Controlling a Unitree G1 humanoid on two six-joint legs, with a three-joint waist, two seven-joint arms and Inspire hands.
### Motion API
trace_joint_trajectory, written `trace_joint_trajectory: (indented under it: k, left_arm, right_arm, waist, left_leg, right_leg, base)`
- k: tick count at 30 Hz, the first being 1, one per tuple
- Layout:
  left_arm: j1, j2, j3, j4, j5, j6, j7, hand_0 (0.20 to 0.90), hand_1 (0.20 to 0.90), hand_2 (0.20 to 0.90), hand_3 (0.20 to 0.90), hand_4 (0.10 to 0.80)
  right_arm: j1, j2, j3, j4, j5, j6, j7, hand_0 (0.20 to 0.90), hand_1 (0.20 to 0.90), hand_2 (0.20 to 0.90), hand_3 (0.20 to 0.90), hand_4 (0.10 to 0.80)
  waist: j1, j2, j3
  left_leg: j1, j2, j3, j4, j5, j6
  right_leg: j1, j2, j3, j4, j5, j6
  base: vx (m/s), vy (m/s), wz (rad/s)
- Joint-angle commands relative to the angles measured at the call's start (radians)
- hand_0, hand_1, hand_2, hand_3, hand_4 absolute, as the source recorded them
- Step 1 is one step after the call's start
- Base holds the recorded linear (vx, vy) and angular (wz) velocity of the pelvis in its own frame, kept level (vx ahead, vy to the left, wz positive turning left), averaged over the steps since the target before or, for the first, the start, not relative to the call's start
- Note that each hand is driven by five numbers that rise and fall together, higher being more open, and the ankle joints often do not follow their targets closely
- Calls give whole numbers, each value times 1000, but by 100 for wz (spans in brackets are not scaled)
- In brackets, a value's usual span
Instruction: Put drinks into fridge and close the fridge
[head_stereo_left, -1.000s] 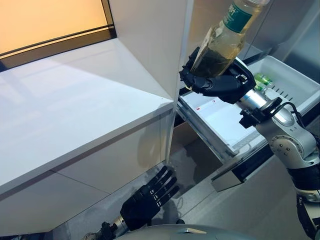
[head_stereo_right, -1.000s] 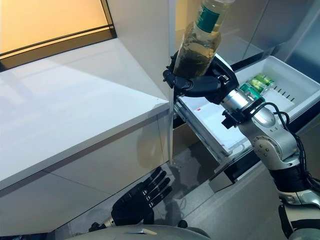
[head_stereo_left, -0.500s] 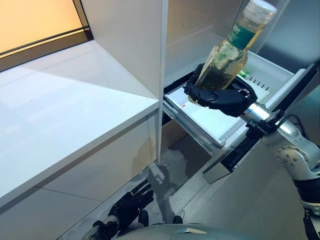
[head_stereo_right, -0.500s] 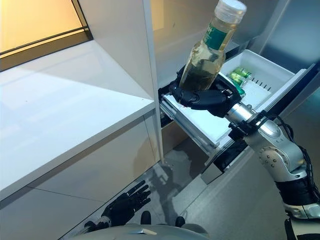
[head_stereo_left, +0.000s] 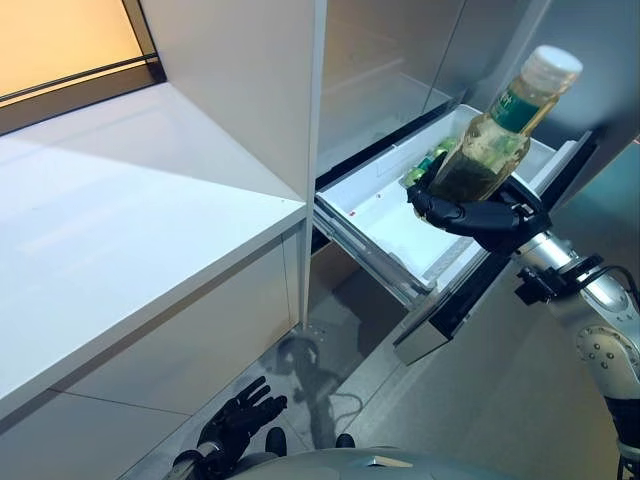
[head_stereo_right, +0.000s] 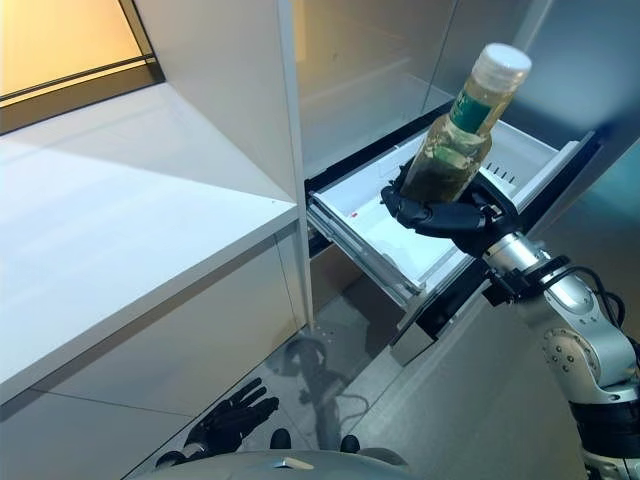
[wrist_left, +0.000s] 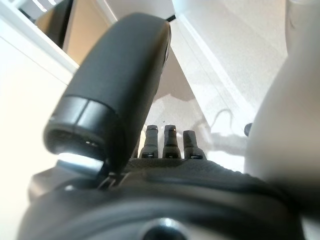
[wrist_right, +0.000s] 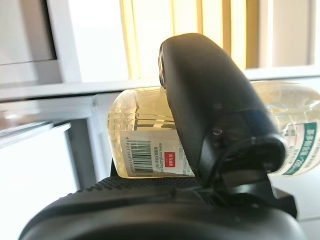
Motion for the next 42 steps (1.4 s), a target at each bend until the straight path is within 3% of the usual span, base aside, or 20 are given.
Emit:
trace_joint_trajectory:
  k: [1,5,8,12,17,27,34,38,42]
  left_arm:
    - [17,6,-19,94,54,-40,13,900,900,900,900,800]
    - [3,13,-28,39,55,7,52,900,900,900,900,800]
    - [-6,26,-36,15,47,37,64,900,900,900,900,800]
    - [-13,41,-51,-6,50,69,89,900,900,900,900,800]
    - [-6,52,-58,-19,61,86,124,900,900,900,900,800]
    - [30,96,-38,-45,120,88,211,900,900,900,900,800]
    - [14,174,-29,-106,139,94,256,900,900,900,900,800]
    - [-2,201,-36,-138,117,94,257,900,900,900,900,800]
    - [-19,227,-74,-277,52,210,318,900,900,900,900,800]
  right_arm:
    - [-118,-2,-206,-32,-87,-192,-63,300,300,300,200,100]
    - [-162,-59,-185,29,-192,-212,-93,300,300,300,200,100]
    - [-225,-116,-153,58,-204,-172,-86,300,300,300,200,100]
    - [-375,-218,-50,189,-295,-126,-69,300,300,300,200,100]
    - [-529,-275,88,351,-378,-115,-27,300,300,300,200,100]
    - [-769,-277,286,600,-431,-72,22,300,300,300,200,100]
    - [-849,-270,397,764,-415,13,-22,300,300,300,200,100]
    - [-881,-269,446,856,-402,51,-43,300,300,300,200,100]
    - [-931,-265,501,935,-419,134,-39,300,300,300,200,100]
  waist:
    - [34,-18,-64]
    - [40,-21,-59]
    - [47,-22,-60]
    - [74,-30,-59]
    - [105,-49,-54]
    - [166,-85,-23]
    - [214,-118,52]
    - [232,-119,104]
    - [237,-100,129]
  left_leg:
    - [21,-36,39,3,-100,22]
    - [22,-37,36,3,-102,21]
    - [22,-37,34,3,-101,21]
    - [23,-38,33,3,-97,19]
    - [23,-34,30,3,-95,21]
    - [17,-28,15,10,-93,25]
    - [-47,-16,-10,26,-81,32]
    - [-89,-14,-28,37,-71,33]
    - [-110,-19,-41,43,-63,32]
  right_leg:
    - [-67,-1,45,26,66,75]
    - [-63,0,44,21,68,75]
    - [-61,0,42,20,69,76]
    - [-56,-2,29,19,67,74]
    - [-49,0,19,18,66,73]
    - [-43,15,17,11,70,70]
    - [-91,35,27,13,91,65]
    - [-122,41,23,17,100,59]
    - [-138,42,23,19,101,52]
  base:
    - [0,0,0]
    - [8,2,0]
    - [35,7,0]
    - [52,3,-2]
    - [77,-33,0]
    - [107,-60,1]
    - [-3,-137,1]
    - [-72,-83,1]
    - [13,15,9]
